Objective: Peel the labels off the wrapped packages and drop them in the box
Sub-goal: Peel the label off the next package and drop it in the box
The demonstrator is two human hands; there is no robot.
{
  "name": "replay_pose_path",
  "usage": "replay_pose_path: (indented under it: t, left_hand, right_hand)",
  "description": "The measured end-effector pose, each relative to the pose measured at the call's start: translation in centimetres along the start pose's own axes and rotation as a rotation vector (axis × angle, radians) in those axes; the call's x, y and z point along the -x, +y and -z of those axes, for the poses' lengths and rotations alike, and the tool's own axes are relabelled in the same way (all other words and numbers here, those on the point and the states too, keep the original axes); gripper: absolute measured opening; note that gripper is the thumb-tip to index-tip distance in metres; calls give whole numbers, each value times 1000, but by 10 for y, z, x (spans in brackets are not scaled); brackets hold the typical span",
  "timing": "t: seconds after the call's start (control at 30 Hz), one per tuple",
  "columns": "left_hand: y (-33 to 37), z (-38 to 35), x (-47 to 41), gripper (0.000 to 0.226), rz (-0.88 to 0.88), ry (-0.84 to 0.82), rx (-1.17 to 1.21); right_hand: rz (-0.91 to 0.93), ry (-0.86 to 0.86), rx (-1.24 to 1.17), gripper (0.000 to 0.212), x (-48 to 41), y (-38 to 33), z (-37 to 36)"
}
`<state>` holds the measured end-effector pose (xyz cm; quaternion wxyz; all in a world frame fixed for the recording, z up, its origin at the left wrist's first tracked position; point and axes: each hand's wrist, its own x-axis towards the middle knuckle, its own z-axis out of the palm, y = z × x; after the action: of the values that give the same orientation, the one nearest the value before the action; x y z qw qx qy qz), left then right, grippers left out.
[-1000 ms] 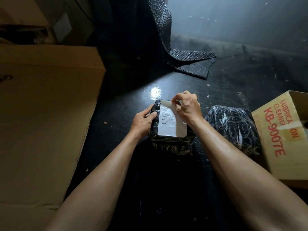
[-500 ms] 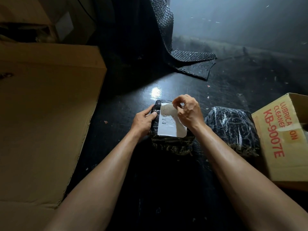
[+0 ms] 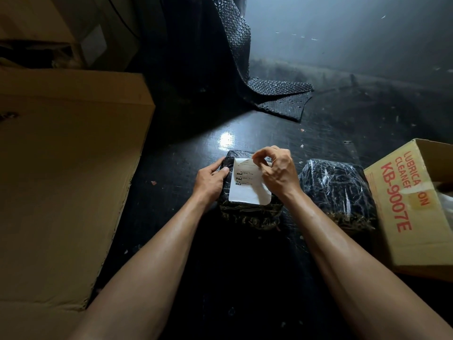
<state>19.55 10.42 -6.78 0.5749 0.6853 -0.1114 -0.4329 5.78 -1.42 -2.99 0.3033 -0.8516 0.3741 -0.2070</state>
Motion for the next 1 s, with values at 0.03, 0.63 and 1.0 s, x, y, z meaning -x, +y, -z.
replay_pose_path:
  t: [0.03,0.63,1.0]
  left_hand:
    - [1,0,1,43,-4,0,-5]
    - [7,-5,-1,42,-75,32,-158]
    - [1,2,-8,51,-13,-33,-225]
  right_hand:
    - [-6,-1,3,7,1,-1,0]
    - [-29,31,-78,6,27,-5,20]
    - [-85,13,-118,8,22,-8,19]
